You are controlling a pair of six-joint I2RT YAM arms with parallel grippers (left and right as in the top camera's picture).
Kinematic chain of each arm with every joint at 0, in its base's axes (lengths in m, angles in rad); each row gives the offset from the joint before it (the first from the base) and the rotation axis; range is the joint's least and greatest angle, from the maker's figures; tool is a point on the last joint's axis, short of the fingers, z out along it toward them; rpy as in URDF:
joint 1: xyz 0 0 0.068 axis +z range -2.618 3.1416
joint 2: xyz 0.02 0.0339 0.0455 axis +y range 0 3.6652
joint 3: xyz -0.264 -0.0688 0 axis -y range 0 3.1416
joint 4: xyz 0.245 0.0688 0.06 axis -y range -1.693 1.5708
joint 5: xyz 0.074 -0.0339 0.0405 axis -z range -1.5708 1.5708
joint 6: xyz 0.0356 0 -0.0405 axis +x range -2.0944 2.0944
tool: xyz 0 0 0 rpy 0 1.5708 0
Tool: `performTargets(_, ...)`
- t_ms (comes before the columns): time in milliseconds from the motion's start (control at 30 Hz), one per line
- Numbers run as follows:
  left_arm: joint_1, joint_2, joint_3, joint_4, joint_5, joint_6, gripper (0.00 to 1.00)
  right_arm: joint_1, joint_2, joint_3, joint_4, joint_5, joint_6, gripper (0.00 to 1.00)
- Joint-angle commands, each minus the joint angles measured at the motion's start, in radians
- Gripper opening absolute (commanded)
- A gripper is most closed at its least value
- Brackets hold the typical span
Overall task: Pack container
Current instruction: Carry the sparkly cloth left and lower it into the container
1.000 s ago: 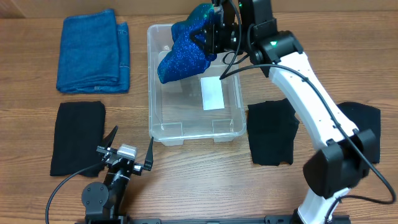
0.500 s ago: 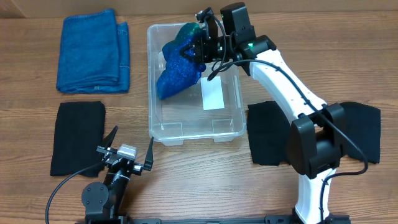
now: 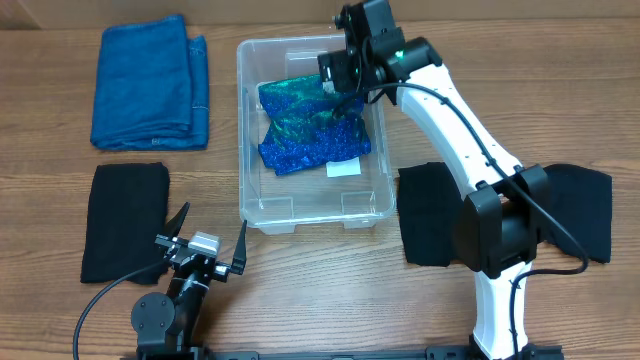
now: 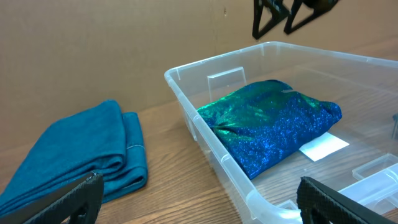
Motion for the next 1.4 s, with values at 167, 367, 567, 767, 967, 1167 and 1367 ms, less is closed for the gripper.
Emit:
performTargets(167, 0.005, -0.007, -0.004, 0.000, 0.001, 0.019, 1.00, -0.002, -0.011, -0.077, -0.143, -0.121, 0.031, 0.17)
performTargets(367, 0.005, -0.007, -0.004, 0.000, 0.001, 0.019, 1.00, 0.008, -0.010, -0.262, 0.009, -0.162, 0.076, 0.09)
performTargets(567, 0.005, -0.007, -0.004, 0.000, 0.001, 0.019, 1.00, 0.010, 0.046, -0.340, 0.127, -0.222, 0.080, 0.08)
performTargets(767, 0.005, -0.007, -0.004, 0.000, 0.001, 0.019, 1.00, 0.063, 0.083, -0.284, 0.093, -0.020, 0.079, 0.06)
performTargets(967, 0.005, -0.007, -0.004, 0.000, 0.001, 0.019, 1.00, 0.117, 0.079, -0.124, -0.022, 0.074, 0.076, 0.06)
performTargets(1167, 0.005, -0.007, -0.004, 0.000, 0.001, 0.019, 1.00, 0.128, 0.072, -0.087, -0.053, 0.120, 0.080, 0.07)
performTargets(1367, 0.005, -0.007, -0.004, 0.000, 0.001, 0.019, 1.00, 0.132, 0.134, -0.089, -0.037, 0.079, 0.106, 0.07)
